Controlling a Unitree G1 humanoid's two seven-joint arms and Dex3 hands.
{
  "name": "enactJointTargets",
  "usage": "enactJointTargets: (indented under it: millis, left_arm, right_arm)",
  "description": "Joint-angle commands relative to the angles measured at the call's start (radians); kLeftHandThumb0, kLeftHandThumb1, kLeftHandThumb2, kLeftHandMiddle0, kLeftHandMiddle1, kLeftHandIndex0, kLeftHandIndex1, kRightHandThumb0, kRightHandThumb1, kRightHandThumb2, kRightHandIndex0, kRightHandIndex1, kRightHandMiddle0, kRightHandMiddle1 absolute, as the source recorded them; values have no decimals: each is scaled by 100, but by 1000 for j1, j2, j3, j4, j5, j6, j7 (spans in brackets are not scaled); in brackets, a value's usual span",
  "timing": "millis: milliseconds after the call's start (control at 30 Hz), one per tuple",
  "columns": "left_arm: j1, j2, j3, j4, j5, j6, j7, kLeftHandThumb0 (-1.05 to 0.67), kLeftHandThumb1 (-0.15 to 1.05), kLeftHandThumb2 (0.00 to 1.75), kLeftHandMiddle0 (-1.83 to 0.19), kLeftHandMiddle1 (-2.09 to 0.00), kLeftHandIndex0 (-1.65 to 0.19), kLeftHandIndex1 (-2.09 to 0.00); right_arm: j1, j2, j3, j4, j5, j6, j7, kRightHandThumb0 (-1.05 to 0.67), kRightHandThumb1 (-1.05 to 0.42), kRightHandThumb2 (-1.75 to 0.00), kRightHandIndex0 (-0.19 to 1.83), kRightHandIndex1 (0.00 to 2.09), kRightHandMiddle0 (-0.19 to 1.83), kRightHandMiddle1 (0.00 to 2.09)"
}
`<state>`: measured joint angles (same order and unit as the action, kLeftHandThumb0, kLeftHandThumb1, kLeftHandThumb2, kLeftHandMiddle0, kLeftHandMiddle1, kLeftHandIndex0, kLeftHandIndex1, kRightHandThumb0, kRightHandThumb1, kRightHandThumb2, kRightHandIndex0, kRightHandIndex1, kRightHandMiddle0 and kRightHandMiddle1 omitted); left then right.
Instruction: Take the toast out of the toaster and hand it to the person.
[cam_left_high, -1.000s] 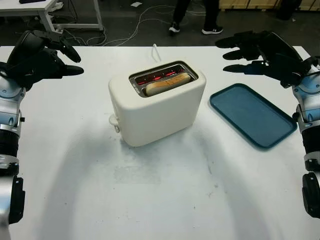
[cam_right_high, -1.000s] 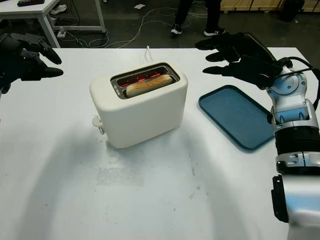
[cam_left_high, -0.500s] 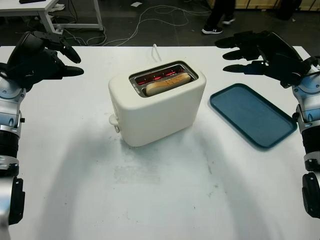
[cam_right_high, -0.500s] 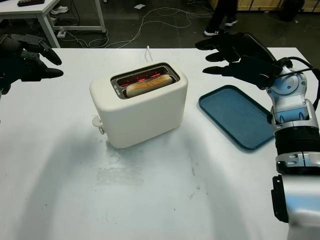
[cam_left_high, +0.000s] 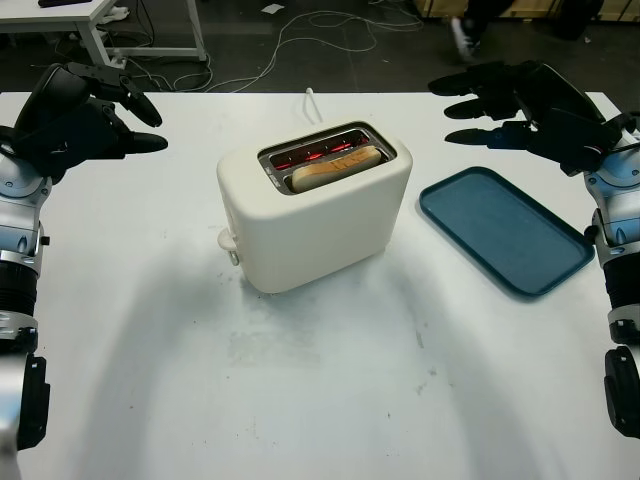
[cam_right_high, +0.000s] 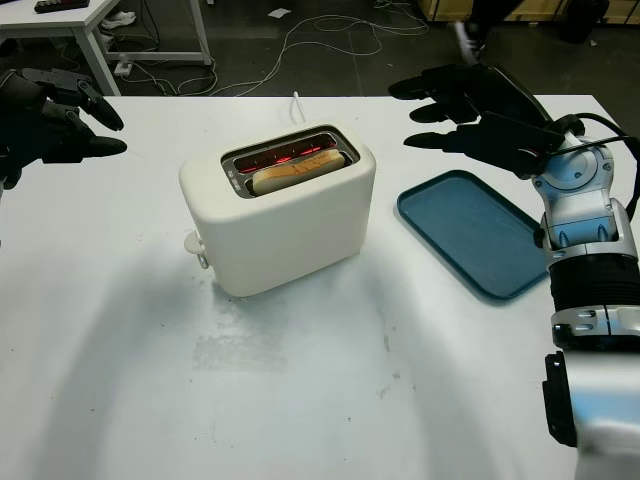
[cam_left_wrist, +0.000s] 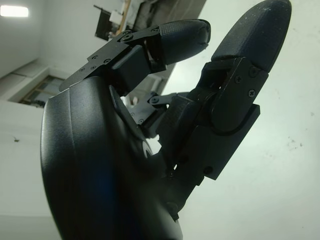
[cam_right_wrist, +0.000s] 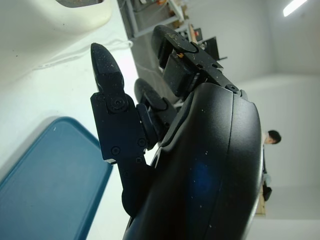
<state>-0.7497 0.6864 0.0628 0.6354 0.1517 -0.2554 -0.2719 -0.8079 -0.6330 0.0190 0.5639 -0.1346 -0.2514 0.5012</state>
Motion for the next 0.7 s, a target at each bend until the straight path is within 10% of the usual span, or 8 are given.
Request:
enactJointTargets:
  millis: [0, 667]
  left_arm:
    - [13, -3, 6, 5, -1, -11, 11, -105, 69, 1, -111, -97, -98, -98]
    - [19, -4, 8, -18, -9, 15, -2, -105, 69, 0, -110, -97, -97, -99]
  right_arm:
    - [11, 4, -5, -9, 3, 10, -8, -34, -86, 0, 79, 0, 70, 0]
    - [12, 3, -3, -7, 0, 8, -11, -33, -85, 0, 80, 0, 70, 0]
